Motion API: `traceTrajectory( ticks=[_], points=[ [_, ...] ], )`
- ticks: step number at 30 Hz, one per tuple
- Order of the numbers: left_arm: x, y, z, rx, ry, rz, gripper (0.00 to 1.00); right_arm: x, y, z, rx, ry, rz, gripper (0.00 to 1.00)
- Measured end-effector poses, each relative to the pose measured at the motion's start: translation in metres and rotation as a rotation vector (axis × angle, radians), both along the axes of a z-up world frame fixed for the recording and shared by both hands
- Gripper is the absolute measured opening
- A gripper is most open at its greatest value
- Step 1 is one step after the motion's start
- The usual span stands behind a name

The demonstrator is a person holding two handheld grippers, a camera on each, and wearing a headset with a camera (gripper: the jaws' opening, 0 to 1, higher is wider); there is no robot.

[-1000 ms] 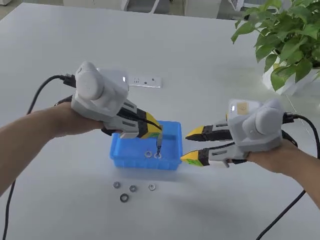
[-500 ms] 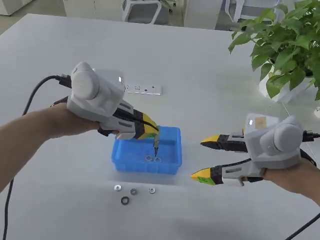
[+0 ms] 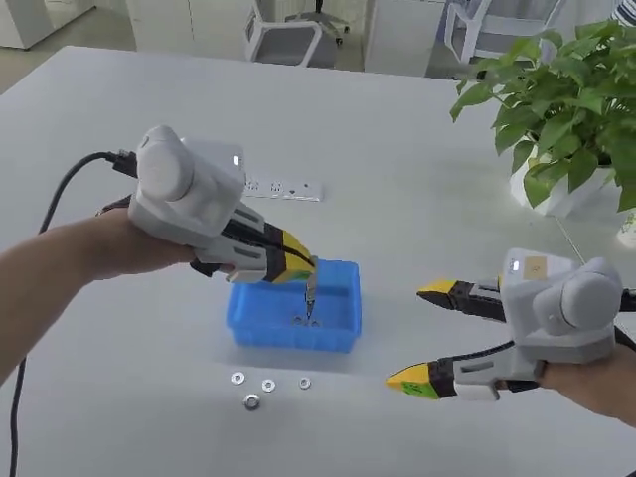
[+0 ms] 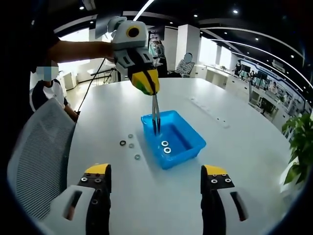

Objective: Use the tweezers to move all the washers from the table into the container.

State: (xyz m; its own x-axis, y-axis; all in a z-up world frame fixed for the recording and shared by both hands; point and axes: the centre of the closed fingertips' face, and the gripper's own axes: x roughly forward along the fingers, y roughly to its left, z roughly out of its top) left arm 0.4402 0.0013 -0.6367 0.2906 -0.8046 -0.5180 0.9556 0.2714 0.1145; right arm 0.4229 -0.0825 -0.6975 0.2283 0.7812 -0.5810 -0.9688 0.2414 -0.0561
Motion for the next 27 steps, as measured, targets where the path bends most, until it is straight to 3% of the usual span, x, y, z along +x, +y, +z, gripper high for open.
traceTrajectory(
  ticks=[7,21,27],
  points=[
    [-0.012,0.003,0.004,0.003,-0.007,-0.003,0.04,-0.007,0.003,-0.001,0.001,0.003,-0.002,0.79],
    [-0.029,0.004,-0.006,-0.001,0.006,-0.008,0.04,-0.020,0.010,-0.008,0.006,0.010,0.007,0.80],
    [-0.032,0.003,-0.009,-0.010,0.007,-0.007,0.04,-0.022,0.014,-0.009,0.014,0.004,0.013,0.80]
  ],
)
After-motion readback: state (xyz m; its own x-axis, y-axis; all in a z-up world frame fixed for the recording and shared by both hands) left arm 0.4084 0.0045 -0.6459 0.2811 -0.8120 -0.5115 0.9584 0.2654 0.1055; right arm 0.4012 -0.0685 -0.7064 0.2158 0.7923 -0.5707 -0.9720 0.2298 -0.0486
